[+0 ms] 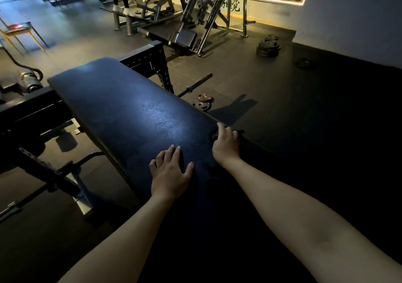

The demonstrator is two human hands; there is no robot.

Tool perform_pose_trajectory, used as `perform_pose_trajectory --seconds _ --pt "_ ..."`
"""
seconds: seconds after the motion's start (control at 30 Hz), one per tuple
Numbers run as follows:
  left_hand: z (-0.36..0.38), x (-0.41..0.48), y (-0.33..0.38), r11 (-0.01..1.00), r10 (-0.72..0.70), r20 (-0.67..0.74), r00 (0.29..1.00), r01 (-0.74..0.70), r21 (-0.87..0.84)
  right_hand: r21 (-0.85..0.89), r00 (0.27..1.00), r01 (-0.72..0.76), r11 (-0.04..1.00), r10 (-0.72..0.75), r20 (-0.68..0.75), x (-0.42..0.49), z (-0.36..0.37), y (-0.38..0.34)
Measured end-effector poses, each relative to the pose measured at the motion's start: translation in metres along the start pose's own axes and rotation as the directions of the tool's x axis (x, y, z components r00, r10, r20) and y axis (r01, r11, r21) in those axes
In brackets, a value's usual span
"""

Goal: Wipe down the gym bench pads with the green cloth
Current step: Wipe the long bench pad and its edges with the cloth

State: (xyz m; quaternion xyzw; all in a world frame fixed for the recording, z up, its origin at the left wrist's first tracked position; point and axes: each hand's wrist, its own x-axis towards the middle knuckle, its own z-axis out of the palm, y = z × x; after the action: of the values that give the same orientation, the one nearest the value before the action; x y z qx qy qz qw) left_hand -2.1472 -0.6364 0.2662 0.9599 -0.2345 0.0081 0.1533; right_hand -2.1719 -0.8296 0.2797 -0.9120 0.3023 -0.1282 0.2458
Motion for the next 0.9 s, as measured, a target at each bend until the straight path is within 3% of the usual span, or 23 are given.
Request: perform_pose_trajectory --seconds 0.13,0.27,0.33,0.4,0.47,0.53,0.7,0.8,0.9 --pt "-0.009 0.004 -0.006 0.997 0.038 0.083 0.996 -0.032 -0.072 0.047 0.963 0.216 0.975 -0.221 0.154 -0.036 0.019 -0.057" --pt "-0.023 -0.005 -0.034 0.982 0.091 0.066 0.994 -0.078 -0.169 0.201 0.921 0.285 0.937 -0.326 0.214 -0.049 0.022 -0.077" --pt "-0.029 -0.009 -0.059 0.997 0.013 -0.012 1.000 -0.014 -0.081 0.172 0.939 0.278 0.945 -0.305 0.156 -0.035 0.016 -0.066" --pt "-0.032 -0.007 -0.084 0.990 -0.118 -0.013 0.993 0.117 -0.081 0.062 0.978 0.182 0.981 -0.187 0.087 -0.015 0.006 -0.054" --pt "-0.031 -0.005 -0.095 0.968 -0.214 0.025 0.976 0.216 -0.132 -0.073 0.990 0.045 0.996 -0.034 0.138 -0.002 0.001 -0.048" --pt "-0.026 -0.005 -0.098 0.947 -0.259 0.041 0.965 0.262 -0.186 -0.207 0.978 0.006 0.978 0.038 0.206 -0.006 0.010 -0.053" --pt "-0.018 -0.007 -0.098 0.938 -0.255 0.005 0.967 0.248 -0.244 -0.190 0.999 -0.004 0.982 0.012 0.042 -0.024 0.035 -0.068" --pt "-0.016 -0.006 -0.103 0.937 -0.245 -0.007 0.970 0.235 -0.259 -0.171 0.997 0.057 0.984 -0.048 0.059 -0.027 0.046 -0.087" --pt "-0.015 -0.005 -0.103 0.938 -0.238 -0.016 0.971 0.226 -0.261 -0.093 0.965 0.236 0.967 -0.221 0.142 -0.048 0.066 -0.120"
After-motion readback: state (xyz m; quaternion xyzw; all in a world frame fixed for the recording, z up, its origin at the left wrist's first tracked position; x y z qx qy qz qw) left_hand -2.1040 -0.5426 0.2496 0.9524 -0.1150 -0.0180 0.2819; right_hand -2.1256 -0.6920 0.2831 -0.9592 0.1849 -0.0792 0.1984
